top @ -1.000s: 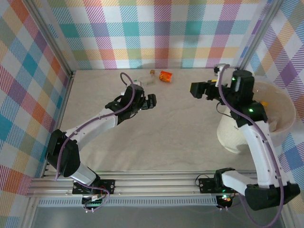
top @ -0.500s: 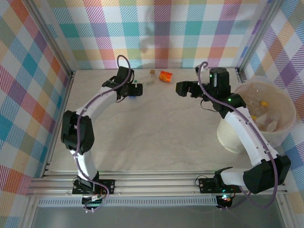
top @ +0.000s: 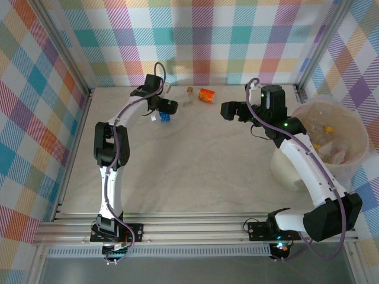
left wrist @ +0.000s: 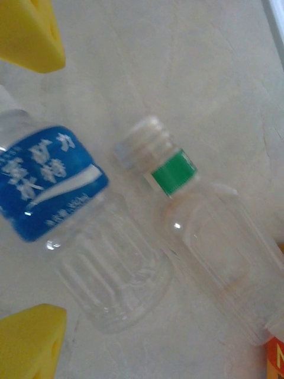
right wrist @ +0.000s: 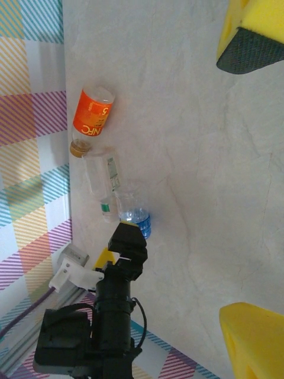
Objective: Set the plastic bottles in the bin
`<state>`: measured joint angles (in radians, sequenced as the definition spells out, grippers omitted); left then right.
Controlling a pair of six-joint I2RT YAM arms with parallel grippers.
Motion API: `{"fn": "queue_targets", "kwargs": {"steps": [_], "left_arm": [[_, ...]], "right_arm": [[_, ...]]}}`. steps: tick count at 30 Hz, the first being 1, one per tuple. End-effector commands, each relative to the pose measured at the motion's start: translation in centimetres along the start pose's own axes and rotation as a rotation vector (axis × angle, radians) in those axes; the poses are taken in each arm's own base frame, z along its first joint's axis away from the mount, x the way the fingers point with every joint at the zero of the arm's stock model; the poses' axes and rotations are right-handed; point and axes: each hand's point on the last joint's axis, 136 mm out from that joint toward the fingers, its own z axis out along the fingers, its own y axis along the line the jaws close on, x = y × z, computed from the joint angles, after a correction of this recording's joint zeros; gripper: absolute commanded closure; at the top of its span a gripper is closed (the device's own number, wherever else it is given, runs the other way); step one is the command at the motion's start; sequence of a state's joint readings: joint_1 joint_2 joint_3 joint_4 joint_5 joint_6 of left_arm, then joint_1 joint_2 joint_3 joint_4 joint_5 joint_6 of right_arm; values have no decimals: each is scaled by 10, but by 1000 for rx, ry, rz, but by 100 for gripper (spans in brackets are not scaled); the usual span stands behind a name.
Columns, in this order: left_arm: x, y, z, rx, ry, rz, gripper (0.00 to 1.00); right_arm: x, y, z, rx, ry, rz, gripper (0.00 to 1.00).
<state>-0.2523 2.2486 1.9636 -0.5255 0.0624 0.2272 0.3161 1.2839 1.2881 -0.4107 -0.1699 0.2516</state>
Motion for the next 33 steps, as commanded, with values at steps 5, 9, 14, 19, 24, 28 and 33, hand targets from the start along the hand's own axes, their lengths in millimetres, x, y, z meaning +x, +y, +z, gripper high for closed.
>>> {"fn": "queue_targets", "kwargs": {"steps": [5,9,14,19,24,28,33], "left_arm": [[16,-10,32,86,59,109,0],[29,-26,33,133,96,128,4],[41,-46,32,181,117,160,14],[51,-55,37,180,146,194,20],[58,-60,36,178,160,187,25],[63,-62,29,160,151,183,28],[72,-62,20,114,141,171,33]], "right_arm": [[3,-2,-2,22,-1,-24,0],[4,-4,0,27,3,-27,0],[5,-4,4,24,12,-28,0],[6,-1,6,6,19,-24,0],[9,-6,4,33,28,-29,0],[10,-8,1,46,27,-36,0],[11,-10,-2,57,22,-45,0]]}}
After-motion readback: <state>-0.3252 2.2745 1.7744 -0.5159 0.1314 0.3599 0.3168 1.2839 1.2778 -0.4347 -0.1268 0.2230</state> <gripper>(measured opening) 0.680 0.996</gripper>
